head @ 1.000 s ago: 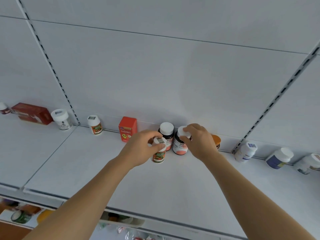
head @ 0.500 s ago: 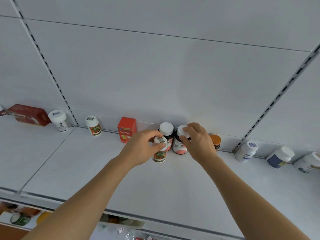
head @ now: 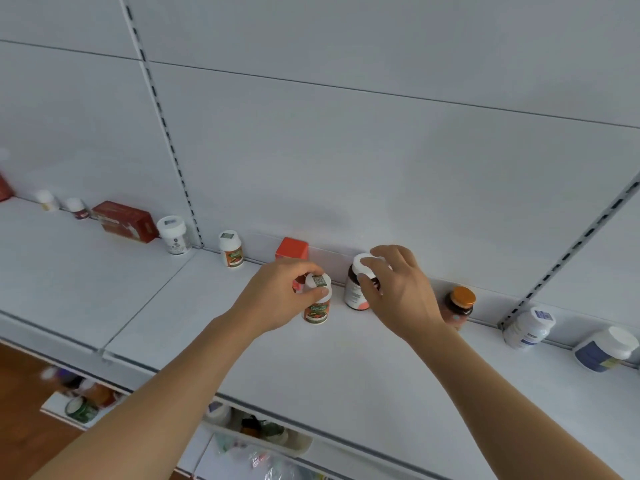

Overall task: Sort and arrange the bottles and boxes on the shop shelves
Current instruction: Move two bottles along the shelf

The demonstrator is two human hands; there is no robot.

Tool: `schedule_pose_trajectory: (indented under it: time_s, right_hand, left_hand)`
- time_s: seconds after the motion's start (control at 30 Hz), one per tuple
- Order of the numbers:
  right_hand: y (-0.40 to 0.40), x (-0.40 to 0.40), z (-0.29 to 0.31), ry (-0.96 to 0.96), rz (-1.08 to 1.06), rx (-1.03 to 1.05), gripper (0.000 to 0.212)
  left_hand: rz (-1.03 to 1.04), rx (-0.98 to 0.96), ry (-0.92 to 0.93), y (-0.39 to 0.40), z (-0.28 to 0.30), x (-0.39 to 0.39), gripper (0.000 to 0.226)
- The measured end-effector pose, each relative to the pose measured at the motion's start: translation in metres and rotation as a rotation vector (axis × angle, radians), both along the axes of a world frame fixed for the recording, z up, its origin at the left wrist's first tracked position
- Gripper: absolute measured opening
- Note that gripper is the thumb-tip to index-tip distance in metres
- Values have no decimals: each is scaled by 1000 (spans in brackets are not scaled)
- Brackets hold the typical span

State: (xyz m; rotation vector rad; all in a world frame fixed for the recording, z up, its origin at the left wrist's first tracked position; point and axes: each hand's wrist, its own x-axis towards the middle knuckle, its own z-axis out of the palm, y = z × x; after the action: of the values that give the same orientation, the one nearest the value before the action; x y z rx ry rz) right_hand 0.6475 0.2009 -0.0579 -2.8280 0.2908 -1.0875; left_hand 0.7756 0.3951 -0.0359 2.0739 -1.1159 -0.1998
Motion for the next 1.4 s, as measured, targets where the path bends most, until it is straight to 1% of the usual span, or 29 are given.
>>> schedule_pose_trajectory:
  time_s: [0.13, 0.23, 0.37, 0.43, 0.53, 0.6, 0.7, 0.8, 0.87, 0.97, 1.07, 1.13, 1.2, 1.4]
  right_hand:
    - [41, 23, 5, -2, 166, 56, 22]
    - [71, 43, 9, 34, 249, 62, 25]
    - [110, 70, 9, 68, 215, 112, 27]
    - [130, 80, 9, 101, 210, 148, 31]
    - [167, 97, 10, 175, 204, 268, 43]
    - [191, 109, 8, 177, 205, 336, 47]
    - [215, 124, 4, 149, 234, 357, 43]
    - [222, 132, 3, 142, 205, 344, 37]
    - [217, 137, 1, 135, 152, 338, 34]
    - [199, 150, -5, 123, 44, 361, 32]
    - [176, 167, -15, 138, -4, 374, 33]
    - [162, 179, -23, 164, -37, 381, 33]
    - [152, 189, -31, 191, -75, 402, 33]
    - [139, 216, -50, 230, -111, 375, 34]
  left_hand:
    - [53, 29, -6, 35, 0, 16, 26]
    - [84, 3, 60, 61, 2, 36, 26]
    - [103, -47, 119, 95, 3, 66, 24]
    - [101, -61, 142, 112, 4, 82, 25]
    - [81, -58, 193, 132, 6, 104, 29]
    - [38, -58, 228, 141, 6, 114, 34]
    - [-20, -61, 256, 151, 5, 126, 38]
    - [-62, -56, 277, 155, 2, 137, 38]
    - [-66, -45, 222, 154, 0, 145, 34]
    - [-17, 3, 24, 148, -6, 159, 28]
    - [4, 82, -189, 142, -14, 173, 34]
    - [4, 114, -265, 138, -19, 183, 37]
    - [3, 139, -296, 133, -24, 192, 38]
    - [26, 189, -277, 119, -40, 211, 40]
